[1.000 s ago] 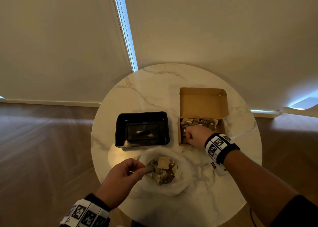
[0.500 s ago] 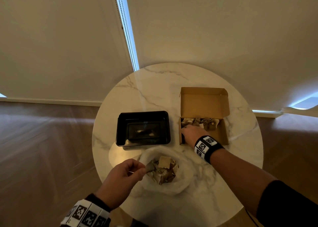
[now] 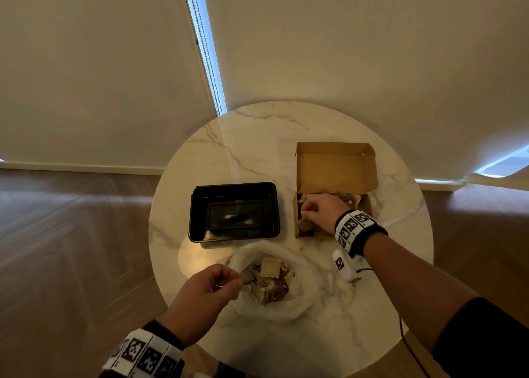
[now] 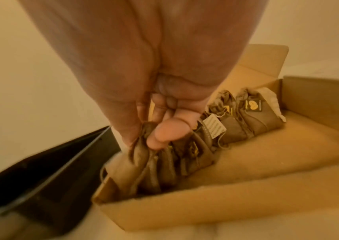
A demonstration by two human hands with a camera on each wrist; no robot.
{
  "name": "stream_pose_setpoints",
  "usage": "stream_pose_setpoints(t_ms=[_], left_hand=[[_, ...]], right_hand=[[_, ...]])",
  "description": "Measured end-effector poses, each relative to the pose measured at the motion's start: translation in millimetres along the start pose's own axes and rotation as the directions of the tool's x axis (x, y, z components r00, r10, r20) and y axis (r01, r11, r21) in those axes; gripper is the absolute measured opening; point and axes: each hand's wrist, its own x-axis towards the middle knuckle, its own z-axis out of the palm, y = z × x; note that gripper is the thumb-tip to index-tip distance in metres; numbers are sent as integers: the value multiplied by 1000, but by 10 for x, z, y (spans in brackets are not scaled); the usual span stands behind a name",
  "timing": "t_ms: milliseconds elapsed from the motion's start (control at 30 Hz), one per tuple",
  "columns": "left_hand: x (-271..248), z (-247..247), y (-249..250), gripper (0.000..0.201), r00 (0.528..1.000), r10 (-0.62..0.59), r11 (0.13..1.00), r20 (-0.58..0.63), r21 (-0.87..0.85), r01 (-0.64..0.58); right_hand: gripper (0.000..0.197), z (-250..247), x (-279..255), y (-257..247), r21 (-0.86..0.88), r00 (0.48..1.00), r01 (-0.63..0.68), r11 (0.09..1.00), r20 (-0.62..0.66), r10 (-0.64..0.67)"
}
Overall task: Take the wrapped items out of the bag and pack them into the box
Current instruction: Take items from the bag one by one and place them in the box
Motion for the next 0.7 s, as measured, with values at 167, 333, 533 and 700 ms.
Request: stream_pose_setpoints(t_ms=[167,333,533,700], left_hand=[[8,-24,-1,8,1000,10,1000,-3,-2,-10],[23,-19,-24,7,1000,12,1000,0,5,-12],[47,1,-27,7,1000,23,999,8,33,-23],[49,6,-26,7,1000,31,998,4,46,-32]], right_hand=[[27,174,64,35,-47,997,7,999,-77,-11],[36,188,26,75,-64,993,19,998,-111,-26],[50,236,-59,70,26,996,42,999,-77,-39],[46,353,-35,77,42,989,9,999,-145,-3]])
